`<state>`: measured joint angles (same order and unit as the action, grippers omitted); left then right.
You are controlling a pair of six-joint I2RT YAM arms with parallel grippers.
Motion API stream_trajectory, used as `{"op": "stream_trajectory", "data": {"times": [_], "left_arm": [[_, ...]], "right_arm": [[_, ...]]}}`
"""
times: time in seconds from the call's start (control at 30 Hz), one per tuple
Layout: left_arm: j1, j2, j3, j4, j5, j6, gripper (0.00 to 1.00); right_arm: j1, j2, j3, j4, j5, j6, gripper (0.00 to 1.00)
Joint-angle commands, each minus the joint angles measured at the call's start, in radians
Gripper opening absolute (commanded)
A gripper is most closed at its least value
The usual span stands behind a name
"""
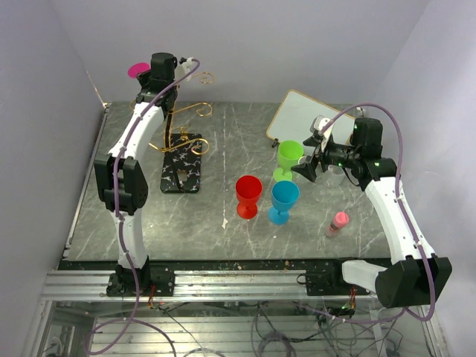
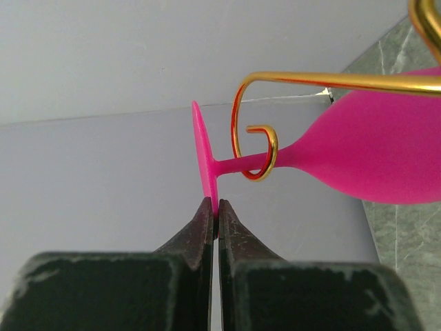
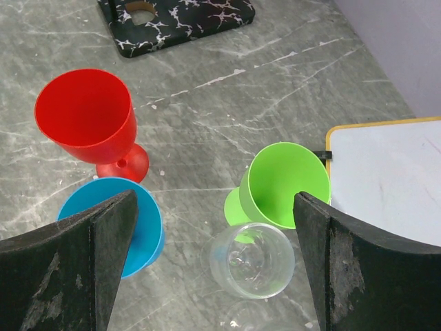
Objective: Place the wine glass upside down on the wine glass rack
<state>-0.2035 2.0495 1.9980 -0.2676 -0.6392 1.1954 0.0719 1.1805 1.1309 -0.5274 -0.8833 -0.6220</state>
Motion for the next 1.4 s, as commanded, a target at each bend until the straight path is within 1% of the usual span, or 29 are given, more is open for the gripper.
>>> {"op": "stream_trajectory", "data": {"times": [0.0, 0.33, 0.47, 0.67, 0.93, 1.27, 1.37], "left_arm": [[-0.016, -0.078, -0.018, -0.002, -0.014, 0.004, 0.07], [-0.041, -0.052, 0.000, -0.001, -0.016, 0.000, 0.07], [-0.044, -0.035, 0.005, -0.021, -0.020, -0.009, 0.11], [-0.048, -0.030, 0.000, -0.049, -0.013, -0.032, 0.13], [-0.048, -0.033, -0.002, -0.078, 0.006, -0.073, 0.19], [-0.048, -0.042, -0.045, -0.076, 0.008, -0.076, 0.22], [-0.048, -0.040, -0.047, -0.077, 0.008, -0.076, 0.26]], "right_arm": [[-0.006, 0.002, -0.011, 0.017, -0.004, -0.011, 0.95], [-0.006, -0.001, -0.014, 0.017, -0.003, -0.013, 0.95], [-0.007, -0.003, -0.014, 0.017, -0.002, -0.015, 0.95], [-0.006, -0.003, -0.016, 0.019, 0.000, -0.015, 0.95], [-0.007, 0.002, -0.019, 0.020, 0.001, -0.016, 0.95], [-0.007, 0.000, -0.022, 0.023, 0.004, -0.019, 0.95], [-0.006, 0.000, -0.022, 0.023, 0.003, -0.019, 0.95]]}}
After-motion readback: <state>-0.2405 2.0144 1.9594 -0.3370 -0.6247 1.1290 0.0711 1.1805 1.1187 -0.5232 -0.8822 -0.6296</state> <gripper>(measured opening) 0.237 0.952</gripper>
